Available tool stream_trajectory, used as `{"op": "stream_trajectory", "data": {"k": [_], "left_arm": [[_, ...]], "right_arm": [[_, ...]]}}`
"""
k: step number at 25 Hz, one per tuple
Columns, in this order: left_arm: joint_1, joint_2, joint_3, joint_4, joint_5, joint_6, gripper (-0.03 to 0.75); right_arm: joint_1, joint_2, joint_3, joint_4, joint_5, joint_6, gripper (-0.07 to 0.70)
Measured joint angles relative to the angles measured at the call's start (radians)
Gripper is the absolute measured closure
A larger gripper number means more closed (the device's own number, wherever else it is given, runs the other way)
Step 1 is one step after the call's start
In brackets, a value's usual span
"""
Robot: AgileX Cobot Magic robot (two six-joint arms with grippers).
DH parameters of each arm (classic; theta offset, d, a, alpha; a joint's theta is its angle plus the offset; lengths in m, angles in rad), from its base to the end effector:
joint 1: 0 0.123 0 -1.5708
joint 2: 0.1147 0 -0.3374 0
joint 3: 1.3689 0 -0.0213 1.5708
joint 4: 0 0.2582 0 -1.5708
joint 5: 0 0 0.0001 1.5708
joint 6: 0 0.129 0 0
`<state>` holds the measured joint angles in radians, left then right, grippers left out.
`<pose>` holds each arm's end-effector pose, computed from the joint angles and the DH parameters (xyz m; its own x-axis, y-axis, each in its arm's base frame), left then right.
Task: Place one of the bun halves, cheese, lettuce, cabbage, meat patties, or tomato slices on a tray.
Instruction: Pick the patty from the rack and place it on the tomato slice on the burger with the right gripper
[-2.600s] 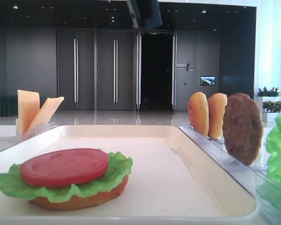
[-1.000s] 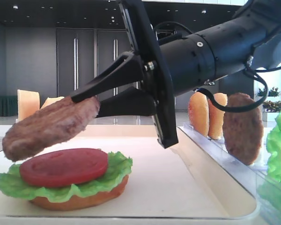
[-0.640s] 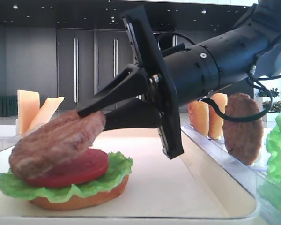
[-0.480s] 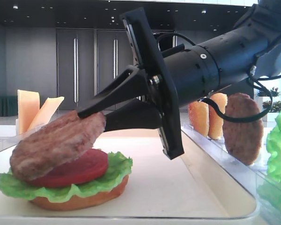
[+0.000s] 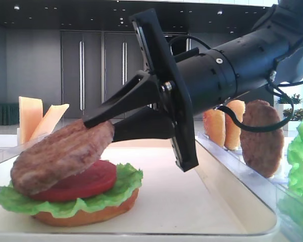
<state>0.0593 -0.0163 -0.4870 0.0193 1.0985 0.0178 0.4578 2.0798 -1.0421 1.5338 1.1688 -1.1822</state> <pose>-0.0206 0.0010 0.2548 -0.4873 -0.0023 -0.8732 -0.0613 0.9976 0.0316 0.2976 0.2789 0.1556 -0.9112 -0.3220 -0.2570 -0.3436 0.2497 0.9053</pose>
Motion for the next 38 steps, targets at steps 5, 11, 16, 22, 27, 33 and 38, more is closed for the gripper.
{"op": "stream_trajectory", "data": {"k": [5,11,16,22,27,33,38], "left_arm": [[0.0,0.0,0.0,0.0,0.0,0.0,0.622],[0.0,0.0,0.0,0.0,0.0,0.0,0.622],[0.0,0.0,0.0,0.0,0.0,0.0,0.622],[0.0,0.0,0.0,0.0,0.0,0.0,0.622],[0.0,0.0,0.0,-0.003,0.0,0.0,0.622],[0.0,0.0,0.0,-0.007,0.0,0.0,0.622],[0.0,0.0,0.0,-0.008,0.0,0.0,0.622]], "right_arm": [[0.0,0.0,0.0,0.0,0.0,0.0,0.486],[0.0,0.0,0.0,0.0,0.0,0.0,0.481],[0.0,-0.001,0.0,0.0,0.0,0.0,0.403],[0.0,-0.005,0.0,0.0,-0.004,0.0,0.297],[0.0,-0.005,0.0,0.0,-0.007,0.0,0.246],[0.0,-0.005,0.0,0.0,-0.007,0.0,0.232],[0.0,-0.005,0.0,0.0,-0.016,0.0,0.231]]}}
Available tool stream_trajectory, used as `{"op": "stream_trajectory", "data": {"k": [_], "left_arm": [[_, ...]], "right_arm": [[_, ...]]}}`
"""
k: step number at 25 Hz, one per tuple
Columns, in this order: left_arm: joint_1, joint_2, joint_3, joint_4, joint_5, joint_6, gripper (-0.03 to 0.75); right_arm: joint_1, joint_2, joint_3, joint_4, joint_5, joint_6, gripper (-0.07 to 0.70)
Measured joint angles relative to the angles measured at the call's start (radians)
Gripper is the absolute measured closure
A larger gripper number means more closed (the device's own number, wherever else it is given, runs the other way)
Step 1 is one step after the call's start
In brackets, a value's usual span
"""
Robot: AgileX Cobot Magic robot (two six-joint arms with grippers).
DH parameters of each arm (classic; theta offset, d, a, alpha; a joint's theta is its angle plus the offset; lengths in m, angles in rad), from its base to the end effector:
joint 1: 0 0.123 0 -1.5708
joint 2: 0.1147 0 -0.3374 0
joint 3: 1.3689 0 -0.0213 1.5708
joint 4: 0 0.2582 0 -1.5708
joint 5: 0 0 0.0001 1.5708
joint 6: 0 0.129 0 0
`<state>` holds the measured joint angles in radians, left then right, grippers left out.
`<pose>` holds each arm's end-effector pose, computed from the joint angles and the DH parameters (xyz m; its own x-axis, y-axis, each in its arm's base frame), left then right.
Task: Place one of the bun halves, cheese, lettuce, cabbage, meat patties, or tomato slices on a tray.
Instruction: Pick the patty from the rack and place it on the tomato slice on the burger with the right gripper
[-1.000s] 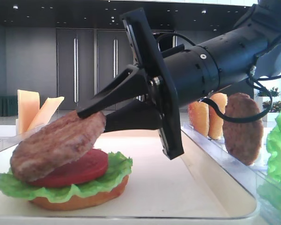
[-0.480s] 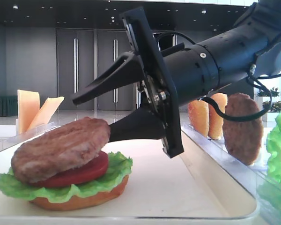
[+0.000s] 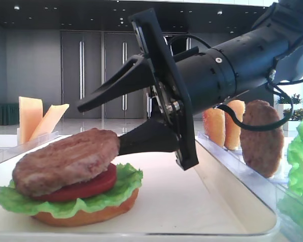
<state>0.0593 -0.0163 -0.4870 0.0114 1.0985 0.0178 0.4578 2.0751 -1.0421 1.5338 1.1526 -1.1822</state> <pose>-0.0205 0.0001 0.2548 -0.4870 -0.0059 -0.8734 -0.0569 0.9981 0.0250 0.2988 0.2786 0.1559 -0.9115 -0.3158 -0.2636 -0.3507 0.2615 0.8992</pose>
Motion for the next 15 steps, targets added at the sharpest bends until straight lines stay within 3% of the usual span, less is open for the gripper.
{"op": "stream_trajectory", "data": {"k": [4,15], "left_arm": [[0.0,0.0,0.0,0.0,0.0,0.0,0.622],[0.0,0.0,0.0,0.0,0.0,0.0,0.622]], "right_arm": [[0.0,-0.016,0.0,-0.003,-0.024,0.0,0.231],[0.0,-0.121,0.0,-0.08,-0.168,-0.001,0.23]]}}
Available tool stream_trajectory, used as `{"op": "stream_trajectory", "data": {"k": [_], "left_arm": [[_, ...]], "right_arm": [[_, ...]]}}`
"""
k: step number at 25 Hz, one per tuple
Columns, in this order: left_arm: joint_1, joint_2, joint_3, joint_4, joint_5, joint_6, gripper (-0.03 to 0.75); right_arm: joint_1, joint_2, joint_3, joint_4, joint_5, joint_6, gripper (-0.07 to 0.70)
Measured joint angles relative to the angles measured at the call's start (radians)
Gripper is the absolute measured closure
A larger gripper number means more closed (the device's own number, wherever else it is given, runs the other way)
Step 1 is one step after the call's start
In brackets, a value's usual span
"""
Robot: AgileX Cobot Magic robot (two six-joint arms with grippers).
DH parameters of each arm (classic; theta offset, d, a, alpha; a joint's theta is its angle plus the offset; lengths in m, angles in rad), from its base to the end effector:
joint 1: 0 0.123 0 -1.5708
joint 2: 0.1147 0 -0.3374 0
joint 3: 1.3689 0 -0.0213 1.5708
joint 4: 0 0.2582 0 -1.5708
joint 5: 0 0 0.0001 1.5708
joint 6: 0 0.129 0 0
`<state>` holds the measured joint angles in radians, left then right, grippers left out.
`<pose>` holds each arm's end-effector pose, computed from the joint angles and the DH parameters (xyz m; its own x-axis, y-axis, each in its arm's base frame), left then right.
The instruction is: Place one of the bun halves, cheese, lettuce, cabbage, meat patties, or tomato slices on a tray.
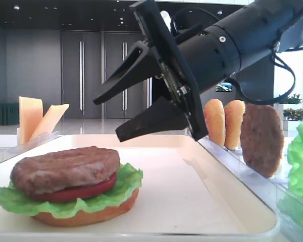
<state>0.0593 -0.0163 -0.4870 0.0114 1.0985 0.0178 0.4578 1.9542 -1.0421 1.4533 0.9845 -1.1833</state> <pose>-0.0205 0.0001 0.2548 -0.4870 -0.0059 -0.8734 -0.0569 0.9981 0.0250 0.3037 0.2687 0.1833 -0.8574 -0.3120 -0.4094 -0.5062 0.3671 0.7804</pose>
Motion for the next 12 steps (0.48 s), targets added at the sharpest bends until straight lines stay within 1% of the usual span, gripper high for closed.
{"op": "stream_trajectory", "data": {"k": [3,8,12], "left_arm": [[0.0,0.0,0.0,0.0,0.0,0.0,0.622],[0.0,0.0,0.0,0.0,0.0,0.0,0.622],[0.0,0.0,0.0,0.0,0.0,0.0,0.622]], "right_arm": [[0.0,-0.04,0.0,-0.018,-0.037,0.0,0.23],[0.0,-0.124,0.0,-0.06,-0.081,0.008,0.23],[0.0,-0.214,0.0,-0.14,-0.128,0.07,0.23]]}}
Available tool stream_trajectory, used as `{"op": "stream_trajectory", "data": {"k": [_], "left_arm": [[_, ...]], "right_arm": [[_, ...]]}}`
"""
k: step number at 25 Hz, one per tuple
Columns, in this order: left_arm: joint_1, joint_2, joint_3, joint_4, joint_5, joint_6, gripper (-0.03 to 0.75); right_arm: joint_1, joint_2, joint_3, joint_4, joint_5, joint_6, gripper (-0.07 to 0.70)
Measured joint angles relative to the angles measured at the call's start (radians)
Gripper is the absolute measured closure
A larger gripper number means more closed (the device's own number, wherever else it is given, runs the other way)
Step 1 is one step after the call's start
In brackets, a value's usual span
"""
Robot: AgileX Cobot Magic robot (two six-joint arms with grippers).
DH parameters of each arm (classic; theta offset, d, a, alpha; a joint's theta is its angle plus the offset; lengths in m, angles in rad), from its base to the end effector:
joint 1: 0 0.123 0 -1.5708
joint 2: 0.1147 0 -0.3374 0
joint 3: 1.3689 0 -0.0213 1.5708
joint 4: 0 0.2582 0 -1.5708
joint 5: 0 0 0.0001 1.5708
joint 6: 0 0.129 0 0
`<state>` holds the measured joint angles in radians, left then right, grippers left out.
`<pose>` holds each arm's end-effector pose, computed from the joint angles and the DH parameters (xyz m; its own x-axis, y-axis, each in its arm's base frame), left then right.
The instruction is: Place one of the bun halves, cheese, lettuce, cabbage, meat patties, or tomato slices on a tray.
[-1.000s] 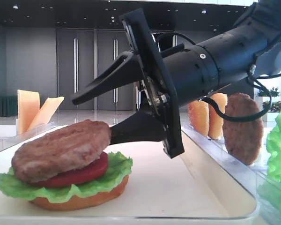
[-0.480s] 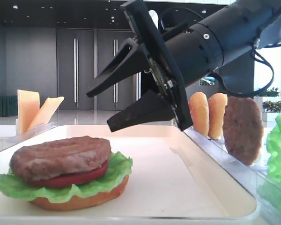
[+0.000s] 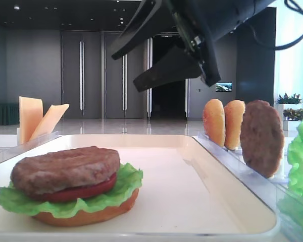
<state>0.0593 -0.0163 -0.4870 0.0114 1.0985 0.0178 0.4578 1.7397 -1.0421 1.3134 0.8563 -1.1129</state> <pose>-0.0205 0.0001 0.2548 -0.4870 -0.0059 -0.8734 -0.0569 0.9981 0.0250 0.2931 0.2495 0.2476 -0.7523 -0.3129 -0.5798 -0.6561 0.4358 0.6161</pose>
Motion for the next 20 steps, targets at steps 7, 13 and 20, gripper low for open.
{"op": "stream_trajectory", "data": {"k": [7,13,20], "left_arm": [[0.0,0.0,0.0,0.0,0.0,0.0,0.622],[0.0,0.0,0.0,0.0,0.0,0.0,0.622],[0.0,0.0,0.0,0.0,0.0,0.0,0.622]], "right_arm": [[-0.016,-0.19,0.0,-0.403,-0.026,0.346,0.23],[-0.135,-0.333,0.0,-0.784,0.082,0.703,0.234],[-0.323,-0.446,0.0,-1.175,0.308,1.035,0.27]]}}
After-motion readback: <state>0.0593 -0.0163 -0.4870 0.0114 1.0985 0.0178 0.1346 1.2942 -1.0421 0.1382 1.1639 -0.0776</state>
